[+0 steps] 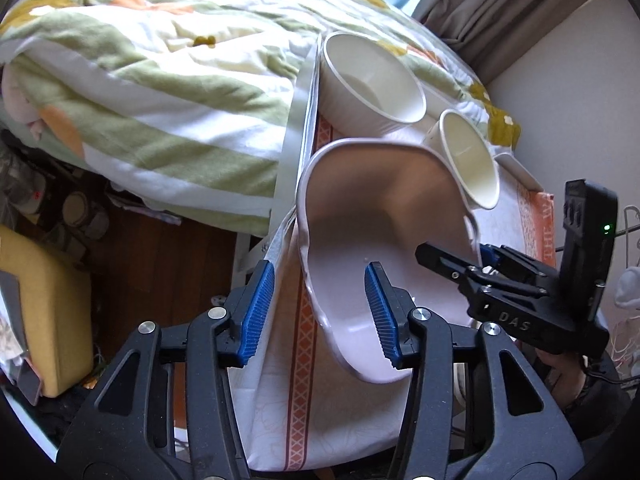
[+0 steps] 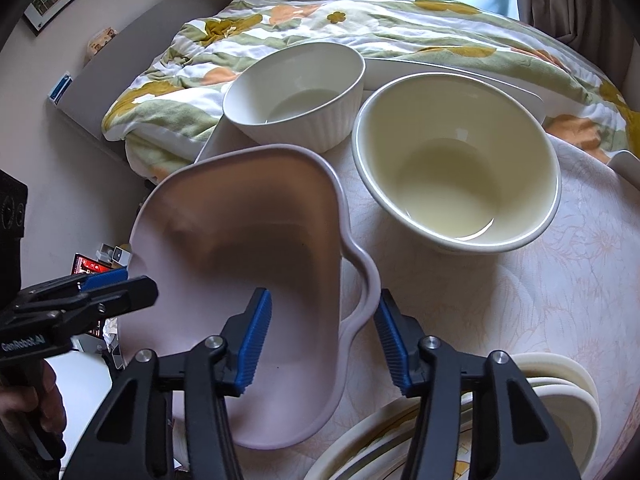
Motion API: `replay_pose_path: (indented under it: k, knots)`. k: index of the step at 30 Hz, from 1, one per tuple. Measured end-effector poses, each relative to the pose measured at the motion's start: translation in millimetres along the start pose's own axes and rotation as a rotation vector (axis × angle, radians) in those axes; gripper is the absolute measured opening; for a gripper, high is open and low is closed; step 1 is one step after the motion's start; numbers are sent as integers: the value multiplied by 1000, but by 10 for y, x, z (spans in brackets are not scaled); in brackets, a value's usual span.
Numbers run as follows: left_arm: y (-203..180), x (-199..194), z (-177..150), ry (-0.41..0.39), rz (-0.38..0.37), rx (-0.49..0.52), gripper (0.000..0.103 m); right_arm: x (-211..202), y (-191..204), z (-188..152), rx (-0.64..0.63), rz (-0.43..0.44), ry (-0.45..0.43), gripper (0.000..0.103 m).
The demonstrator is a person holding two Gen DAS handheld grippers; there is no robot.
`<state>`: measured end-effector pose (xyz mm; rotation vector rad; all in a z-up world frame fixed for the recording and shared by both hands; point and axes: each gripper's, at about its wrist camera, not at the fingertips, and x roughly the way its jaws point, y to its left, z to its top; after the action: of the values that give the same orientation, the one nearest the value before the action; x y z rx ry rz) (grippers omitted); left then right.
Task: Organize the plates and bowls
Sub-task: 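Lift the pink square dish with both grippers and carry it beside the plate stack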
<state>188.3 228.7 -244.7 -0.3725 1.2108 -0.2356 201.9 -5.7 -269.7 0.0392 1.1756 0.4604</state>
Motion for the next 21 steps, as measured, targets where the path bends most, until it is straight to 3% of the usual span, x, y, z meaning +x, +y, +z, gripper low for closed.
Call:
replay_pose_path:
  k: [6,10,15,21]
  knots:
    - [-109,-23,-9,9,-9,35,44,-67,28,-28,-7,2,-17,48]
    - [-115,145,-28,41,9,40,43,-28,43,-25,-10,9,-5,35]
    - [-53,369,-12,67,17,23,23,50,57,-26,-21,15,12,27]
    - [-20,415,18,52,52,25,18,76,66,-39,-34,-1,15,17]
